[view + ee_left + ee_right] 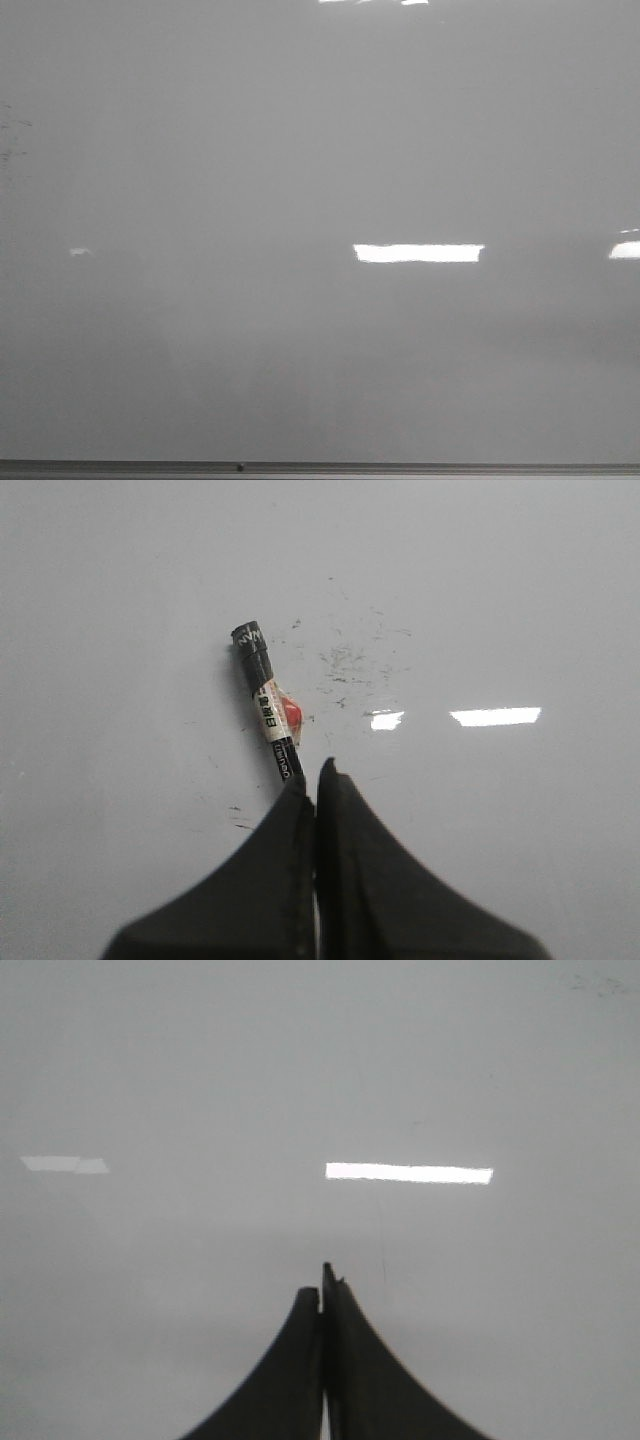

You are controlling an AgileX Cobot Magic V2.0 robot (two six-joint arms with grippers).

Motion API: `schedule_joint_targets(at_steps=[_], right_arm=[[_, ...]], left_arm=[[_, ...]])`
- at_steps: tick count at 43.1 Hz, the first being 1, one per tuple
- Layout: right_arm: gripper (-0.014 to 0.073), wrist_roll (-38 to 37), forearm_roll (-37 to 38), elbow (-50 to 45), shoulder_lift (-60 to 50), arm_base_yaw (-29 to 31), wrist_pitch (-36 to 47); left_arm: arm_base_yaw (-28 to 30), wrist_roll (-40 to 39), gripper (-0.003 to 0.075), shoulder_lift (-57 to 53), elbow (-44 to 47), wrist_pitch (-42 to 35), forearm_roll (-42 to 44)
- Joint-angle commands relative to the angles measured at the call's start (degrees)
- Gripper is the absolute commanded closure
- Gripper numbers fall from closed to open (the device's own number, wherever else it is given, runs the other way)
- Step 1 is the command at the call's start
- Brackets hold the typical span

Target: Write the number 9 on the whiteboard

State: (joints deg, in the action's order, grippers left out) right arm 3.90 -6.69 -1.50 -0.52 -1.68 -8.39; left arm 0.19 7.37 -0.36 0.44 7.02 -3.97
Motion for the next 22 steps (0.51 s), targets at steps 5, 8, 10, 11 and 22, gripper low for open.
schedule_joint_targets(at_steps=[5, 8, 10, 11, 22], right_arm=[[0.0653, 0.17, 0.59, 0.15, -1.16, 0.40, 6.79], [0.0653, 0.17, 0.59, 0.26, -1.16, 0.40, 7.96], [0.0653, 0.17, 0.59, 0.86, -1.16, 0.40, 8.39], [0.0653, 0.17, 0.59, 1.32, -1.16, 0.40, 8.39], [0.0653, 0.17, 0.56, 15.06, -0.43, 0.40, -3.21]], left_arm=[[-0.38, -0.70, 0.0739, -1.00, 0.05, -6.42, -0.52], [-0.38, -0.70, 0.0739, -1.00, 0.05, -7.02, -0.52], [-0.38, -0.70, 0.0739, -1.00, 0.05, -7.62, -0.52], [-0.38, -0.70, 0.0739, -1.00, 0.05, -8.49, -0.52], [-0.26, -0.70, 0.0739, 0.13, -10.56, -11.60, -0.52]])
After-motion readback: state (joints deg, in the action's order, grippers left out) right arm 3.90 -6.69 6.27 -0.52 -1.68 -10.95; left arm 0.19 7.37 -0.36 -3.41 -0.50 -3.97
